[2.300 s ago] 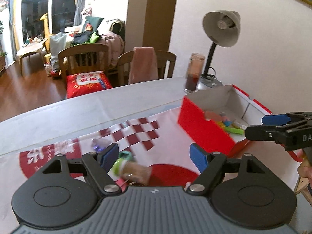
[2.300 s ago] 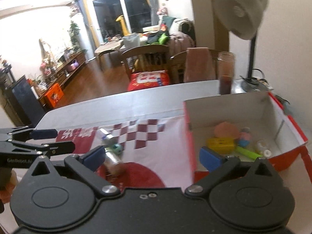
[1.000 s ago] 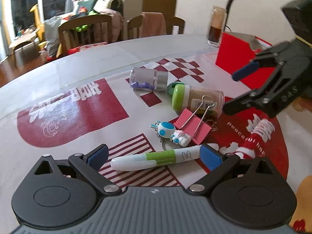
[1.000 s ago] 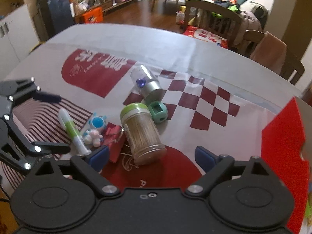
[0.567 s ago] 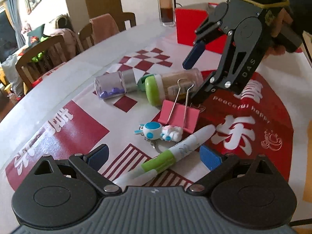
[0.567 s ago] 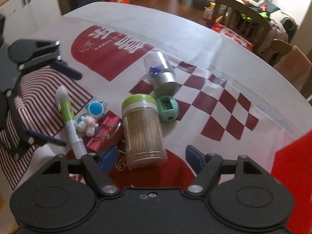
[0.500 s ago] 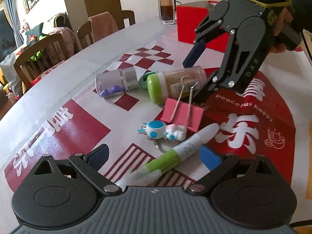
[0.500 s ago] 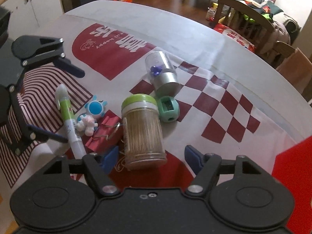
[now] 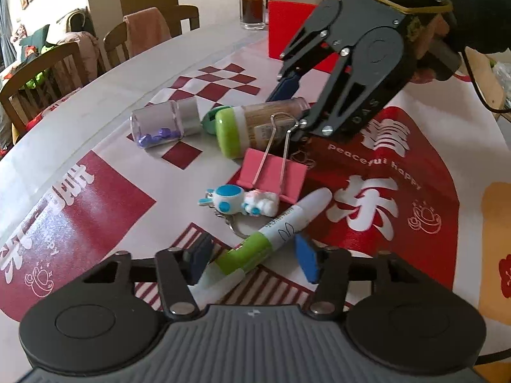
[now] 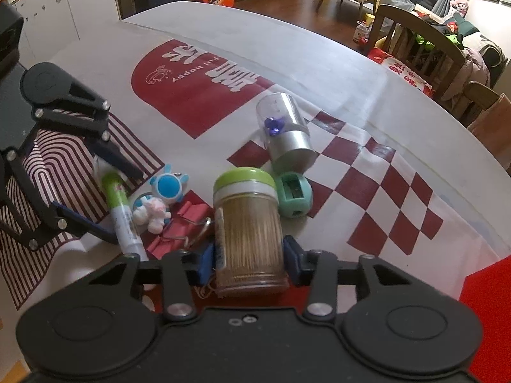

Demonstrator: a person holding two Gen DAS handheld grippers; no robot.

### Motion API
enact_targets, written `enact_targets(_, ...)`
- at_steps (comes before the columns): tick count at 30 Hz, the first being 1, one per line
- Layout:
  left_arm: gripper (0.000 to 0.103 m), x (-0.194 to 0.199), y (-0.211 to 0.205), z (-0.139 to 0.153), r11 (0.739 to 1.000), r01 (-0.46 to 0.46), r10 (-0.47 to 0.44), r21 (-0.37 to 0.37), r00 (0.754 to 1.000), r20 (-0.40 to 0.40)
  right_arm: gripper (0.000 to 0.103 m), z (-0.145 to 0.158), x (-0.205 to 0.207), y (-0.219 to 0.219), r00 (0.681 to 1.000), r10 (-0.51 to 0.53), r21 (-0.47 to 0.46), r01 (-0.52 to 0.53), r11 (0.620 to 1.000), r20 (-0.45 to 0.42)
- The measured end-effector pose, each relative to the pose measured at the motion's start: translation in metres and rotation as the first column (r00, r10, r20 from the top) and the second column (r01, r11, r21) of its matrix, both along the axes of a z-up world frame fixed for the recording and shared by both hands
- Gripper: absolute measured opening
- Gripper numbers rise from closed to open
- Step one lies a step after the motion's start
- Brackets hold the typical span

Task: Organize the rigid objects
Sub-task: 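Grasp the white-green marker with the left gripper while the right grasps the toothpick jar, then lift the marker and toothpick jar and carry both into the shoebox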

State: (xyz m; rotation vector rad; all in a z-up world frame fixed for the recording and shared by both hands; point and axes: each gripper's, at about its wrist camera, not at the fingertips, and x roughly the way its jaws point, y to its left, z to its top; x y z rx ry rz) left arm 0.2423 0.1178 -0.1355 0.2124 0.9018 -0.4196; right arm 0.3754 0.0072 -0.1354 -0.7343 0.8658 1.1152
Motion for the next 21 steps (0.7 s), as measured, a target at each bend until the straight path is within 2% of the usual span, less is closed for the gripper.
enact_targets(5,0.034,-0.005,-0.008,0.004,1.000,0.013,-0.013,0.017,1.000,-0.021,0.042,0.000,-0.005,-0.004,0.999,-0.041,0.016,0.041,0.999,0.006)
enact_targets(11,0.023,-0.012,-0.021,0.005,0.999,-0.016,0.017,0.041,0.999,-0.031,0.042,0.004,-0.014,-0.020,0.985,-0.171,0.045,0.171,0.984,-0.004)
enact_targets(17,0.023,-0.015,-0.027,0.007,0.992,-0.122,0.123,0.039,0.991,-0.046,0.042,0.013,-0.023,-0.048,0.938,-0.347,0.062,0.348,0.936,-0.029)
enact_targets(21,0.023,-0.014,-0.024,0.009,0.975,-0.222,0.221,-0.014,0.973,-0.072,0.042,0.025,-0.034,-0.068,0.905,-0.419,0.093,0.424,0.901,-0.072)
